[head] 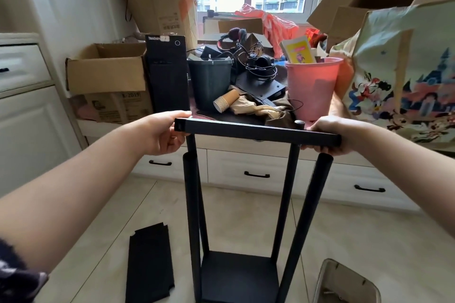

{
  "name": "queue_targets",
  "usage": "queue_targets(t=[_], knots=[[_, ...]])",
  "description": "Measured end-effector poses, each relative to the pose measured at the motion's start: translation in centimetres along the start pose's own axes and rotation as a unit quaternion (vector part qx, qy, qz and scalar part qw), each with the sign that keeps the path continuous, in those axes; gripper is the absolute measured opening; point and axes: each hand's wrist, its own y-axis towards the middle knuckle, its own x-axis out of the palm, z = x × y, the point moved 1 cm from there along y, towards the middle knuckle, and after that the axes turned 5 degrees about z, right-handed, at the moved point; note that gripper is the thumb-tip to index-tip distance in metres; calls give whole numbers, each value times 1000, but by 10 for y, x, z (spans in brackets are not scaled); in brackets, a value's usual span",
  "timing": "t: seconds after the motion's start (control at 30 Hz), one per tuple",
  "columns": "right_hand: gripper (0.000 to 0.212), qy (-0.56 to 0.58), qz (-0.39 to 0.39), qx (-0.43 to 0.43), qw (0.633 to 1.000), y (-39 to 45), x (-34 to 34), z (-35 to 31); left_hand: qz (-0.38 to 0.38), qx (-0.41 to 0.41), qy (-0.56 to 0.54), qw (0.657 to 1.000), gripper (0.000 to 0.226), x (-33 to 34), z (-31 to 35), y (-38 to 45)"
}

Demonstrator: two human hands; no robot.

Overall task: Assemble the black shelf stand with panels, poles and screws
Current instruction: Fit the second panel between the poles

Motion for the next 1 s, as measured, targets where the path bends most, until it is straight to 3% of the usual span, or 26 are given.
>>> queue_targets(t=[0.17,0.23,0.37,0.53,1.0], knots=[[19,2,55,-28,998,1,3,5,29,9,-20,999,20,11,-5,10],[22,27,73,-51,996,3,5,7,41,15,-30,999,17,15,-8,9],[6,89,66,-88,990,12,14,7,63,38,-40,996,9,16,-18,7],[18,51,85,-121,988,21,17,8,59,40,-44,997,11,15,-28,8],[15,5,79,-71,994,31,9,11,56,8,-61,997,18,27,-30,9]])
